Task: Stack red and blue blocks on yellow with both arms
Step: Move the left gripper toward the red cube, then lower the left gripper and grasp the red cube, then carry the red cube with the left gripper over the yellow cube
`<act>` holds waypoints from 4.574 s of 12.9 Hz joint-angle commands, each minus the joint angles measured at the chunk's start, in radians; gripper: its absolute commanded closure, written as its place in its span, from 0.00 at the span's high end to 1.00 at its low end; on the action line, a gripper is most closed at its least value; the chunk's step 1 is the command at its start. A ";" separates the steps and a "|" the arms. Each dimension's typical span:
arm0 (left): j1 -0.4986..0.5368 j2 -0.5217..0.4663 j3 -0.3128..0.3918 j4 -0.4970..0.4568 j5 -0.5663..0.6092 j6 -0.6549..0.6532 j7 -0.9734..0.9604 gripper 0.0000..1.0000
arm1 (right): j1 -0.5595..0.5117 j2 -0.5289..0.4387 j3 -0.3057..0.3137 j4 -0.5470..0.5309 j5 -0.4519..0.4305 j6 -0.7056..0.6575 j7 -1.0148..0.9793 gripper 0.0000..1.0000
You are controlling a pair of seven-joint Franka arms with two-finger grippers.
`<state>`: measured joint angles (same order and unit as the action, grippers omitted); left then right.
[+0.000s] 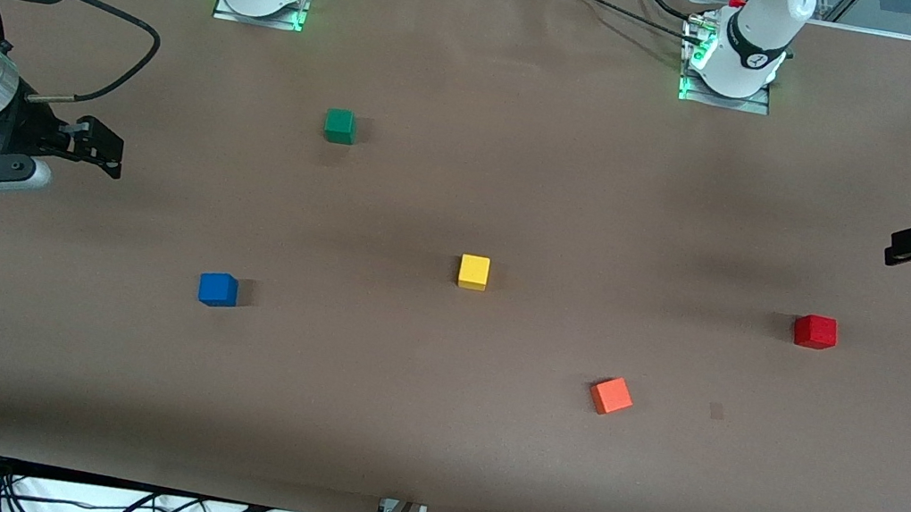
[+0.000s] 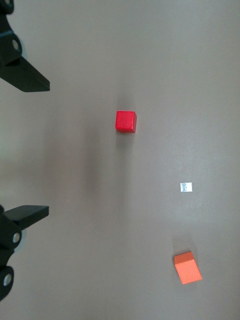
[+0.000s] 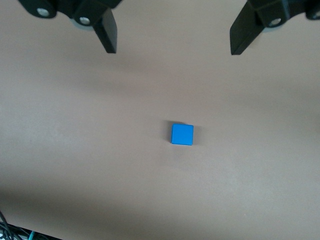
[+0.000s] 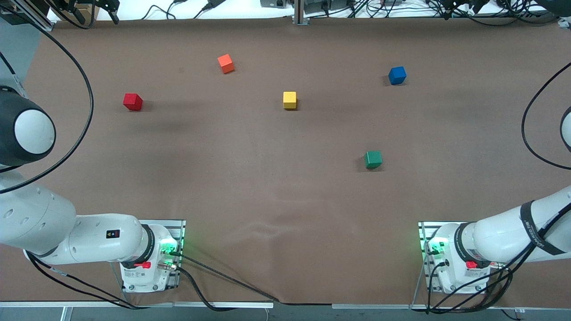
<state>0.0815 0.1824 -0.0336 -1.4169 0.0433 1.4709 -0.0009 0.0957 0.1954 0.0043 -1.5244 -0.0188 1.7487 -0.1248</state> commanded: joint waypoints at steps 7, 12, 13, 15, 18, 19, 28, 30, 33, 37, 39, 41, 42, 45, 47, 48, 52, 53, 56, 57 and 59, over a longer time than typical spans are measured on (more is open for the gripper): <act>0.008 0.019 0.004 0.038 -0.019 -0.023 -0.001 1.00 | 0.001 -0.004 0.006 0.007 -0.007 -0.009 0.004 1.00; 0.044 0.032 0.015 0.021 -0.003 -0.021 0.019 1.00 | 0.001 -0.004 0.006 0.009 -0.009 -0.006 0.002 1.00; 0.072 0.048 0.015 0.019 -0.002 -0.021 0.030 1.00 | 0.001 -0.004 0.006 0.009 -0.007 -0.006 0.002 1.00; 0.084 0.089 0.017 0.016 0.000 -0.014 0.051 1.00 | 0.001 -0.004 0.006 0.007 -0.007 -0.006 0.002 1.00; 0.084 0.123 0.015 -0.034 0.065 0.058 0.084 1.00 | 0.001 -0.004 0.005 0.007 -0.006 -0.005 0.002 1.00; 0.089 0.124 0.015 -0.084 0.066 0.110 0.097 1.00 | 0.001 -0.004 0.005 0.009 -0.006 -0.003 0.002 1.00; 0.188 0.117 0.014 -0.569 0.059 0.659 0.254 1.00 | 0.001 -0.002 0.005 0.009 -0.006 0.000 0.004 1.00; 0.207 0.120 0.012 -0.666 0.061 0.803 0.260 1.00 | -0.001 -0.001 0.005 0.009 -0.006 0.002 0.004 1.00; 0.207 0.155 0.012 -0.747 0.061 1.001 0.289 1.00 | -0.001 0.001 0.003 0.007 -0.006 0.002 0.004 1.00; 0.205 0.218 0.009 -0.744 0.064 1.103 0.294 1.00 | -0.007 0.003 0.000 0.007 -0.004 0.003 0.002 1.00; 0.207 0.241 0.011 -0.743 0.064 1.138 0.344 1.00 | -0.007 0.003 0.000 0.009 -0.006 0.003 0.004 1.00; 0.218 0.259 0.009 -0.744 0.064 1.170 0.349 1.00 | -0.008 0.003 0.000 0.007 -0.004 0.003 0.004 1.00; 0.218 0.268 0.009 -0.744 0.064 1.180 0.349 1.00 | -0.010 0.004 0.000 0.007 -0.004 0.003 0.004 1.00; 0.221 0.270 0.009 -0.744 0.064 1.178 0.395 0.39 | -0.010 0.004 -0.001 0.007 -0.004 0.003 0.004 1.00; 0.236 0.264 0.008 -0.737 0.064 1.174 0.409 0.01 | -0.010 0.006 -0.001 0.007 -0.003 0.003 0.004 1.00; 0.236 0.256 0.006 -0.737 0.063 1.171 0.407 0.00 | -0.011 0.006 -0.001 0.007 -0.004 0.003 0.004 1.00; 0.233 0.223 -0.058 -0.683 0.046 1.094 0.381 0.00 | -0.017 0.006 -0.001 0.006 -0.004 0.002 0.004 1.00; 0.231 0.216 -0.087 -0.657 0.046 1.053 0.339 0.00 | -0.017 0.006 -0.001 0.006 -0.003 0.002 0.004 1.00; 0.221 0.210 -0.227 -0.539 0.046 0.863 0.092 0.00 | -0.025 0.021 -0.001 0.006 -0.004 0.002 0.004 1.00; 0.201 0.215 -0.282 -0.481 0.049 0.774 -0.018 0.00 | -0.027 0.025 -0.001 0.006 -0.004 0.003 0.004 1.00; 0.077 0.236 -0.313 -0.380 0.062 0.640 -0.250 0.00 | -0.036 0.026 -0.001 0.007 -0.004 0.005 0.002 1.00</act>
<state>0.2612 0.4007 -0.3358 -1.8923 0.0892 2.2210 -0.0736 0.0745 0.2191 -0.0029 -1.5247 -0.0188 1.7513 -0.1234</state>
